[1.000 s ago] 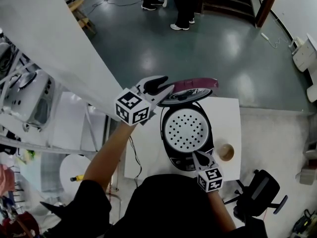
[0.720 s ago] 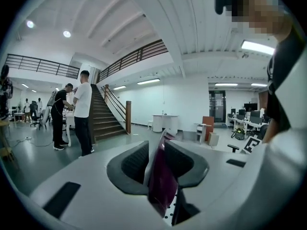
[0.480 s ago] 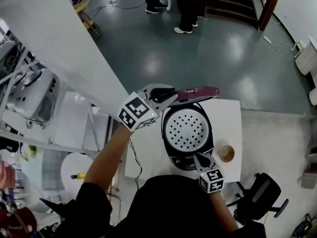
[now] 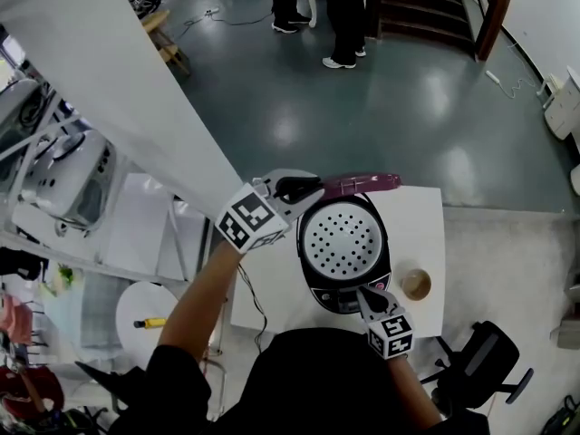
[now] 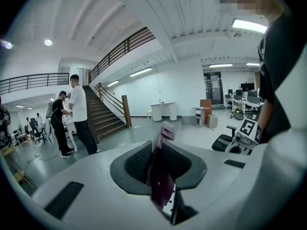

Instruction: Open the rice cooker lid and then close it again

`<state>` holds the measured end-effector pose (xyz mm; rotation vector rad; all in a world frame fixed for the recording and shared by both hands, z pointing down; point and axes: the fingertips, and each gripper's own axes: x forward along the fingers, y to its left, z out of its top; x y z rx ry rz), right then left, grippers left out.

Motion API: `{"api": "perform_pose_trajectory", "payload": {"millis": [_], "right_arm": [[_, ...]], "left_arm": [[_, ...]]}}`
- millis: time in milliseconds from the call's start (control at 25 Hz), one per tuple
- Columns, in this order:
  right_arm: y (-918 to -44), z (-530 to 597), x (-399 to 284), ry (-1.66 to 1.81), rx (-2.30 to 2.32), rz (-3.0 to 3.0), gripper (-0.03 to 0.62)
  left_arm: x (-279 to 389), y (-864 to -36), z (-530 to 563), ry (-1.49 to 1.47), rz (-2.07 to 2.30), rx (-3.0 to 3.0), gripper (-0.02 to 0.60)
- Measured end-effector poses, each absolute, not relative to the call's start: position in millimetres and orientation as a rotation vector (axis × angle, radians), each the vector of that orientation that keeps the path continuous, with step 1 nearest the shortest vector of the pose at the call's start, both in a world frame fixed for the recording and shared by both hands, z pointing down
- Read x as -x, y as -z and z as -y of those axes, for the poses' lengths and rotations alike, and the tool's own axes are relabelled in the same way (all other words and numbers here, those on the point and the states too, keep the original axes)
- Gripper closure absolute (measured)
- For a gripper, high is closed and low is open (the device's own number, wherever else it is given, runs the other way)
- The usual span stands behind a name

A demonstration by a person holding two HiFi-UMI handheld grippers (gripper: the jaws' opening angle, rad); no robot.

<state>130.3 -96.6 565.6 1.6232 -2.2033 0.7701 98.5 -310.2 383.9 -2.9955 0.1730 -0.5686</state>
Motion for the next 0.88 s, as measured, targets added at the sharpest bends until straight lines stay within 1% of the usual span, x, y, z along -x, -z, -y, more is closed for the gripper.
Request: {"api": "perform_pose_trajectory", "payload": {"millis": [880], "right_arm": [[-559.1, 84.9, -152.4, -0.817, -1.599, 2.28, 0.594]], "left_arm": [[-95.7, -398.9, 257.2, 0.65, -0.209, 2.859, 0.52]]}}
